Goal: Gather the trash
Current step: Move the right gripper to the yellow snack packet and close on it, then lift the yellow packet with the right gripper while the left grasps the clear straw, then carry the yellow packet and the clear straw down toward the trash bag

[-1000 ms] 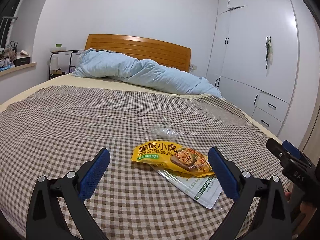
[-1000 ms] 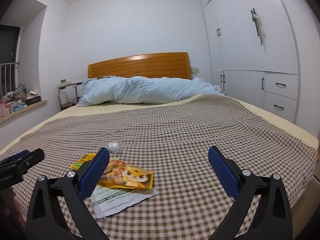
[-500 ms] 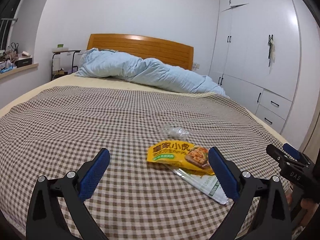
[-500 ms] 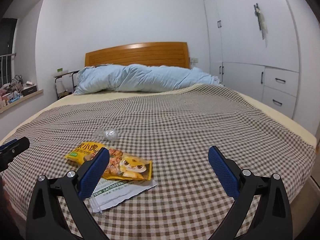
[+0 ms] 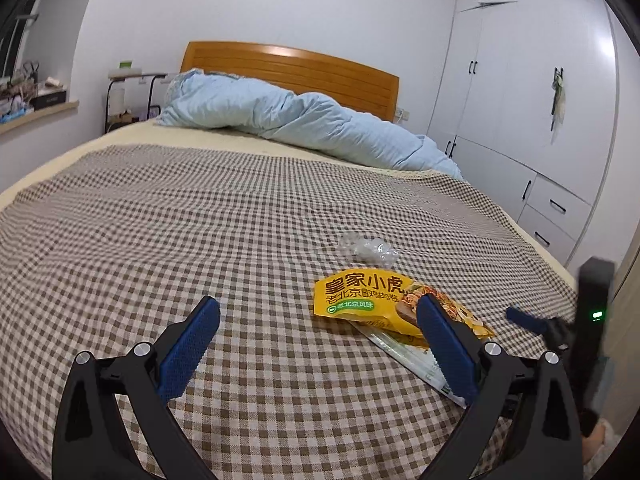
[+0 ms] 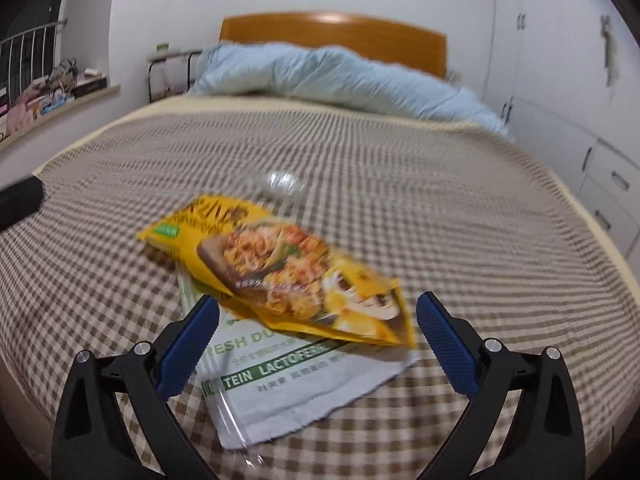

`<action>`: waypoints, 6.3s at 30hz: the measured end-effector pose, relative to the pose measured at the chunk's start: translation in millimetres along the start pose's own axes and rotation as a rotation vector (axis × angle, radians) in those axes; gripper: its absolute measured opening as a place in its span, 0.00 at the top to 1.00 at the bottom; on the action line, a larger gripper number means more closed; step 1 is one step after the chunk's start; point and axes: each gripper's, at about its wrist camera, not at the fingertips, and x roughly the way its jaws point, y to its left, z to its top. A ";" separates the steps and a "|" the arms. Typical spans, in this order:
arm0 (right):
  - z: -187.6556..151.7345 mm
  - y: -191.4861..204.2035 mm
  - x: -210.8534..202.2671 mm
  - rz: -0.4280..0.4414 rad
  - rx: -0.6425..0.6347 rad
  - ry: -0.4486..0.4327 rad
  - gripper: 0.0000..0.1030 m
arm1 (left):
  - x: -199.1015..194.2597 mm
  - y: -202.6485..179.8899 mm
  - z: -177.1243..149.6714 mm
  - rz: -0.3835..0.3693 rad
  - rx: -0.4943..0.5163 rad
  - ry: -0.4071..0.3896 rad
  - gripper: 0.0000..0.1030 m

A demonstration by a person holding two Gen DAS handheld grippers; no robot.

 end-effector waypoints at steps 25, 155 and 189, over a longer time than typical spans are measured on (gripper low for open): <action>12.7 -56.2 29.2 0.086 0.177 0.051 0.90 | 3.7 -5.2 -7.8 -0.011 0.010 0.027 0.07; -175.9 -79.8 -227.6 -0.034 0.168 -0.101 0.93 | -146.5 -129.2 -167.6 -0.207 0.149 0.219 0.98; -270.1 -62.0 -175.0 -0.006 0.113 0.143 0.93 | -79.1 -112.4 -284.6 -0.179 0.139 0.462 0.98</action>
